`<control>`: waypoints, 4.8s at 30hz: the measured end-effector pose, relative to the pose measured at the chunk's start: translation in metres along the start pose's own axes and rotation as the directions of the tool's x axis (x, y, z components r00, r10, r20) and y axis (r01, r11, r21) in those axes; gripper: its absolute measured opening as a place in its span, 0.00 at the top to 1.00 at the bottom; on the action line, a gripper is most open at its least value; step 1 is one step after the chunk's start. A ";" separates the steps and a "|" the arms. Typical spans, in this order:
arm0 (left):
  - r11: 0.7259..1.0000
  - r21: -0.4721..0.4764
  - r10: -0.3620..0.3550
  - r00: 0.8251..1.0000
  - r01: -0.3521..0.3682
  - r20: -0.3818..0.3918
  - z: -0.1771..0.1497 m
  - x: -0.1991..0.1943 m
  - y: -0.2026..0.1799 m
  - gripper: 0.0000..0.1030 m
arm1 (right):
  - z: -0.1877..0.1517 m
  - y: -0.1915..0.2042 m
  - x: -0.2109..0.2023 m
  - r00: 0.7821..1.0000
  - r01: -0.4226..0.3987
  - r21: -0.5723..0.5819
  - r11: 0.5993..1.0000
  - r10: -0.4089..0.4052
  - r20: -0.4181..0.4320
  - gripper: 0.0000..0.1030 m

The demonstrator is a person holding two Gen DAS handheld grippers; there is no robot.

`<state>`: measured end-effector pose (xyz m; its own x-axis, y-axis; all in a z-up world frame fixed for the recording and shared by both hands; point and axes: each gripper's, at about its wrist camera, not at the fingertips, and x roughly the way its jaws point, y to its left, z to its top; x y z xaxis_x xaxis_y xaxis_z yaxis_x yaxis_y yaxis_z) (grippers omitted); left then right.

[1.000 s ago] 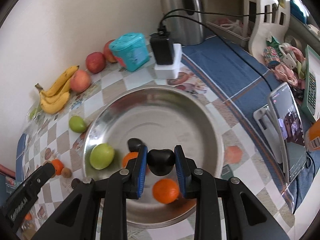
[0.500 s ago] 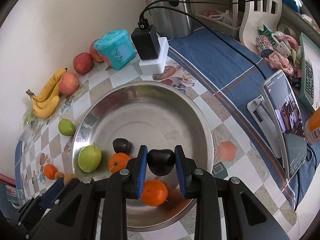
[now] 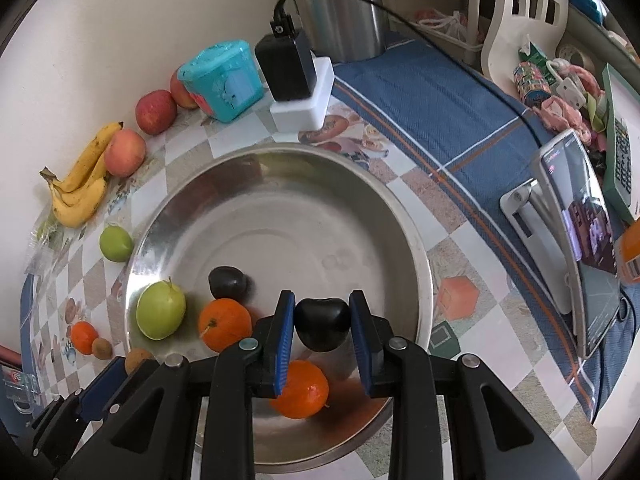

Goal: Organize fruits
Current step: 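Lower both fruits into the steel bowl and open both grippers, then move both tools back over the remaining fruit row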

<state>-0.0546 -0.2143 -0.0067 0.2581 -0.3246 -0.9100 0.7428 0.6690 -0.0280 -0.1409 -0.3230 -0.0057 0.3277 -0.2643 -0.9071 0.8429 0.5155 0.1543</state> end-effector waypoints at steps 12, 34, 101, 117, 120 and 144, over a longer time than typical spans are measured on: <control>1.000 0.005 0.015 0.999 -0.015 -0.028 -0.004 0.013 -0.002 0.73 | -0.004 -0.002 0.015 1.000 0.004 0.020 1.000 -0.003 -0.024 0.71; 0.999 0.025 0.021 1.000 -0.021 -0.020 -0.005 0.011 -0.005 0.56 | -0.003 0.012 0.014 0.998 0.054 -0.094 0.994 -0.056 -0.022 0.71; 0.829 -0.552 0.121 0.992 -0.087 0.027 -0.011 -0.030 0.163 0.06 | -0.010 0.053 -0.020 0.991 -0.102 -0.247 0.964 0.121 0.060 0.04; 0.779 -0.622 0.130 0.991 -0.080 0.036 -0.026 -0.043 0.205 0.06 | -0.035 0.126 -0.037 0.982 -0.118 -0.395 0.911 0.167 0.092 0.04; 0.764 -0.642 0.123 0.992 -0.072 0.035 -0.031 -0.045 0.215 0.06 | -0.042 0.142 -0.037 0.977 -0.148 -0.434 0.889 0.201 0.077 0.04; 0.717 -0.690 0.099 0.994 -0.101 -0.043 -0.057 -0.024 0.267 0.05 | -0.084 0.212 -0.008 0.972 -0.220 -0.547 0.807 0.230 -0.052 0.04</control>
<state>0.1025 0.0104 -0.0157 0.3038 -0.2280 -0.9250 0.0802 0.9736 -0.2137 -0.0002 -0.1435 0.0012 0.4899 -0.0959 -0.8665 0.3748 0.9205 0.1101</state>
